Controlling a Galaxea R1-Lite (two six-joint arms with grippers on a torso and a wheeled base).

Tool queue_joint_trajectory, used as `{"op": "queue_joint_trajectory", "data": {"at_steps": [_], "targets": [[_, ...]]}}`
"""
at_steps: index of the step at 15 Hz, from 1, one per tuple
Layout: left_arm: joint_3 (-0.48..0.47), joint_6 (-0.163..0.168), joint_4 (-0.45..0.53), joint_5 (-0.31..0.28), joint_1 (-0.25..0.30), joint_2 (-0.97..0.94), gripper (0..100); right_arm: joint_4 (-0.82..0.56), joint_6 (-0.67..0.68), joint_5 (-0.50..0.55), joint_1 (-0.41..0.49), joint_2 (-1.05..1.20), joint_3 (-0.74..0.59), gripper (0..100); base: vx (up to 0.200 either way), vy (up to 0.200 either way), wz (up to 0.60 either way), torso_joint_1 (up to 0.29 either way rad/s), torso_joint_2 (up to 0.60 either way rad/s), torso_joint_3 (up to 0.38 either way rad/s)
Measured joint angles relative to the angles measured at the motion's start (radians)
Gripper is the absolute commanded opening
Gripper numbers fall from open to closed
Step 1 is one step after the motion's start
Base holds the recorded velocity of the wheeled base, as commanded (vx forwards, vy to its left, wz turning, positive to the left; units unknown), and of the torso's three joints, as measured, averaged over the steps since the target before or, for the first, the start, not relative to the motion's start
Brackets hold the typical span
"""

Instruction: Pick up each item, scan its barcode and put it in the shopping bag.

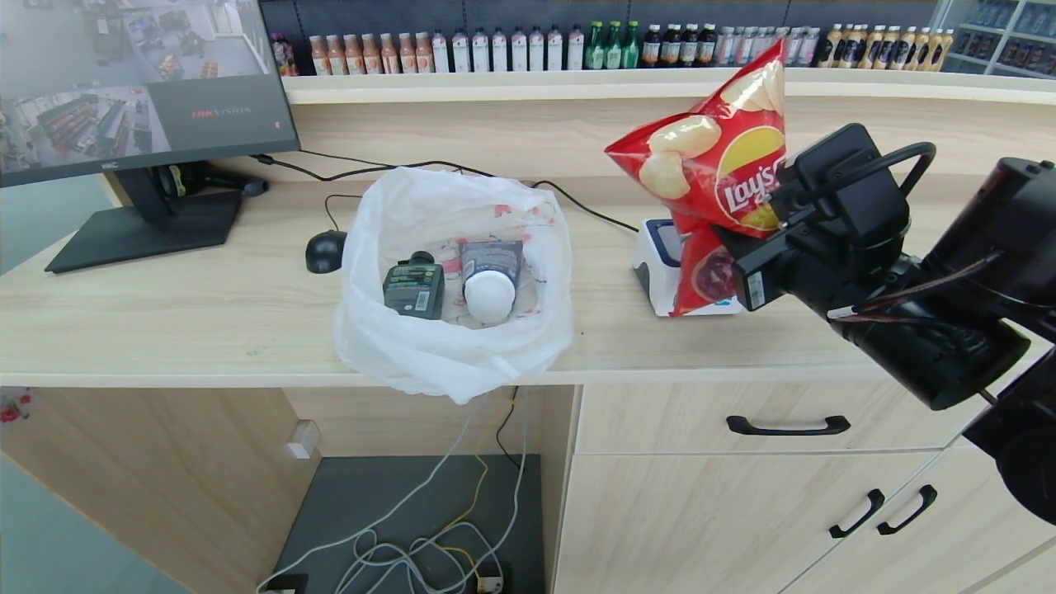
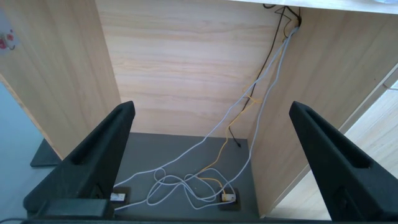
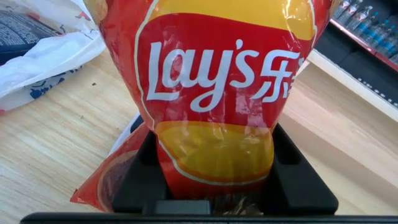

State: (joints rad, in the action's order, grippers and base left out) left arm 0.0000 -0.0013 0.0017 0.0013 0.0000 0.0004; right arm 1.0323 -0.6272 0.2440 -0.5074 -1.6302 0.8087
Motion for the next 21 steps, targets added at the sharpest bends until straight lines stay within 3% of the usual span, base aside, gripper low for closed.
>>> {"op": "queue_joint_trajectory", "data": {"at_steps": [9,14,18,21], "targets": [[0.000,0.000,0.000,0.000,0.000,0.000,100,0.001,0.058,-0.002,-0.009,0.075,-0.042,0,0.000,0.000,0.00,0.000,0.00,0.000],[0.000,0.000,0.000,0.000,0.000,0.000,100,0.033,0.311,-0.018,-0.033,0.171,-0.113,0,0.000,0.000,0.00,0.000,0.00,0.000],[0.000,0.000,-0.001,0.000,0.000,0.000,100,0.233,0.392,-0.072,-0.082,0.167,-0.123,0,0.000,0.000,0.00,0.000,0.00,0.000],[0.000,0.000,0.000,0.000,0.000,0.000,100,0.465,0.417,-0.137,-0.087,0.092,-0.110,0,0.000,0.000,0.00,0.000,0.00,0.000]]}}
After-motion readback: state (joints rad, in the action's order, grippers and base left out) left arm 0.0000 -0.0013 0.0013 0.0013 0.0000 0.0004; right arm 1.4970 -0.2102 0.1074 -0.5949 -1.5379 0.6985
